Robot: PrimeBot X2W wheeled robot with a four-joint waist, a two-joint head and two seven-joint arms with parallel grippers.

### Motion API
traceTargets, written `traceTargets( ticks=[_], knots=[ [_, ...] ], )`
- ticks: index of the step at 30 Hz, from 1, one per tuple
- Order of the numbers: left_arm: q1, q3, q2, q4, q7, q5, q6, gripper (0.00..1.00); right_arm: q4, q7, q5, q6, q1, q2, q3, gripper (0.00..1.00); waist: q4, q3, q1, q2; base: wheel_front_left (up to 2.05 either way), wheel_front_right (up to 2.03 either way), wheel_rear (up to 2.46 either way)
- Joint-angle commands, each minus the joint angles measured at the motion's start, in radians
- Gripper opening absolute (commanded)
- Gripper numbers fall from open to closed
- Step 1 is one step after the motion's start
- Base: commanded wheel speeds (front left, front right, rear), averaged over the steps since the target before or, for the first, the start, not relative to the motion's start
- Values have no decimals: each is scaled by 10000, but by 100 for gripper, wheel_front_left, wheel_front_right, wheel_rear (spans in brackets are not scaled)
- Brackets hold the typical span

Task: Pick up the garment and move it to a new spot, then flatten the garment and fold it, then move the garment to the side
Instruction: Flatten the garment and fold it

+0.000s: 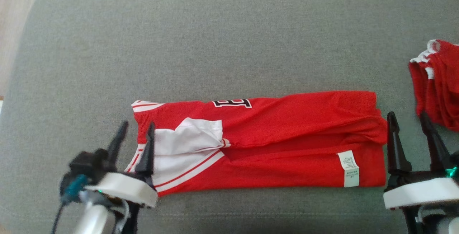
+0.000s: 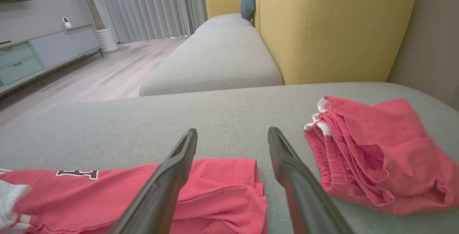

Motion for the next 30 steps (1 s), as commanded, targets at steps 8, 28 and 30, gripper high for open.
traceTargets(
  ticks=[8,28,30],
  knots=[
    [64,1251,572,-1985,-129,154,750,100,-946,-35,-506,-7,-105,-18,338,100,-80,-558,0,0,0,0,0],
    [815,1285,774,-2840,267,220,1303,100,-811,273,-339,-7,123,7,537,100,-103,-816,0,0,0,0,0],
    [780,1230,783,-2870,271,237,1281,100,-731,320,-272,-7,174,8,480,100,-54,-750,0,0,0,0,0]
  ],
)
